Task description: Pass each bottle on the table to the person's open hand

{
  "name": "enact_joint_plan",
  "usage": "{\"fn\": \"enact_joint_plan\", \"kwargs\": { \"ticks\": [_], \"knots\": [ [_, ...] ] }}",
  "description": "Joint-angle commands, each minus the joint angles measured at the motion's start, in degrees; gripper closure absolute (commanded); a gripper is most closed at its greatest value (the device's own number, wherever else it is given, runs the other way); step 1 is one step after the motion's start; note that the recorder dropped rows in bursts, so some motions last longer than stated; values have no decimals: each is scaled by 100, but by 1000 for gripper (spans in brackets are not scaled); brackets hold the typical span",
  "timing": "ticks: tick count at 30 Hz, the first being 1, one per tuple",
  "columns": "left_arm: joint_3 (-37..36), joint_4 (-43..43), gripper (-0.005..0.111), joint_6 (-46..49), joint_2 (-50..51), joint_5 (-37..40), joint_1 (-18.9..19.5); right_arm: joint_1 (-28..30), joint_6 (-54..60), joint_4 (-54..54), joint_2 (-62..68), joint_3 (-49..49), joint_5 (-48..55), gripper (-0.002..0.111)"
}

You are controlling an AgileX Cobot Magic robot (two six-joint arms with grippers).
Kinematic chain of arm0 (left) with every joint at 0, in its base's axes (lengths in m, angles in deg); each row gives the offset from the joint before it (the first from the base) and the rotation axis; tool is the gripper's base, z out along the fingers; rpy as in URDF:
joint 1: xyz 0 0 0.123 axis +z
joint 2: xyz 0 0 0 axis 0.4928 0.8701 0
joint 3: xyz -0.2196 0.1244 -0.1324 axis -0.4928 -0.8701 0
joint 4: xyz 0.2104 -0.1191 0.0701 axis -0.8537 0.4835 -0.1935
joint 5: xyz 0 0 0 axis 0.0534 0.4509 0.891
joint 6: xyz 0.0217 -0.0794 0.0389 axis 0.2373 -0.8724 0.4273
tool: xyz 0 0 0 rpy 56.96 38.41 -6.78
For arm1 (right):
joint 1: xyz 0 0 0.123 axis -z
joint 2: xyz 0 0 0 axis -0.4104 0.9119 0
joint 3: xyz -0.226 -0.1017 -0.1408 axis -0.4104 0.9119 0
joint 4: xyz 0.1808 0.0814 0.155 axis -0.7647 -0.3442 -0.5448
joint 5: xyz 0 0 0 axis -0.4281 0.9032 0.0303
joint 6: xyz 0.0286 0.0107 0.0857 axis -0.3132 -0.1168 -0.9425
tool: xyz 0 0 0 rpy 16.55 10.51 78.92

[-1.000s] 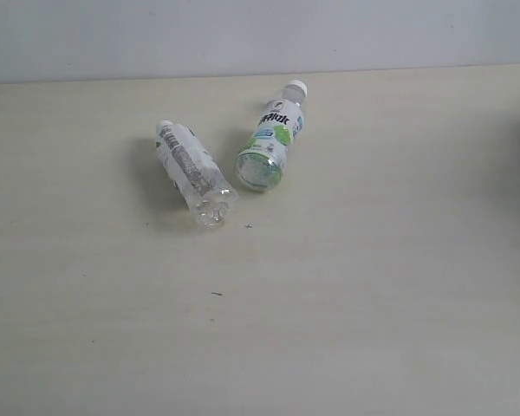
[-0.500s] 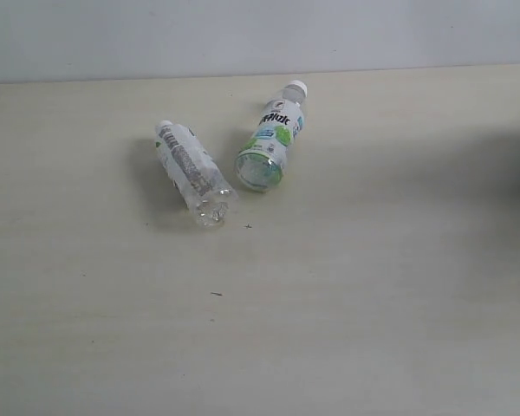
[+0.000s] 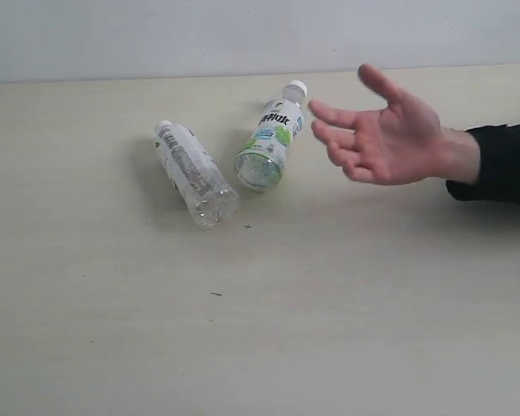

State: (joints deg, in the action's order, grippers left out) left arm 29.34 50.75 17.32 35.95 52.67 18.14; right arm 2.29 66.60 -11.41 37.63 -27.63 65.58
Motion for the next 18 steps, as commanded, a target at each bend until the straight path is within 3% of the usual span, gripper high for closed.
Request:
{"fn": "enact_joint_plan", "kwargs": {
  "ticks": [1, 10, 18],
  "knots": [
    [-4, 12, 107, -40, -5, -5, 9, -9, 6, -2, -24, 25, -17, 106],
    [-4, 12, 107, -40, -5, -5, 9, -9, -13, 294, -24, 25, -551, 106],
    [-4, 12, 107, -40, -5, -5, 9, -9, -1981, 1685, 1123, -397, -379, 108]
  ]
}}
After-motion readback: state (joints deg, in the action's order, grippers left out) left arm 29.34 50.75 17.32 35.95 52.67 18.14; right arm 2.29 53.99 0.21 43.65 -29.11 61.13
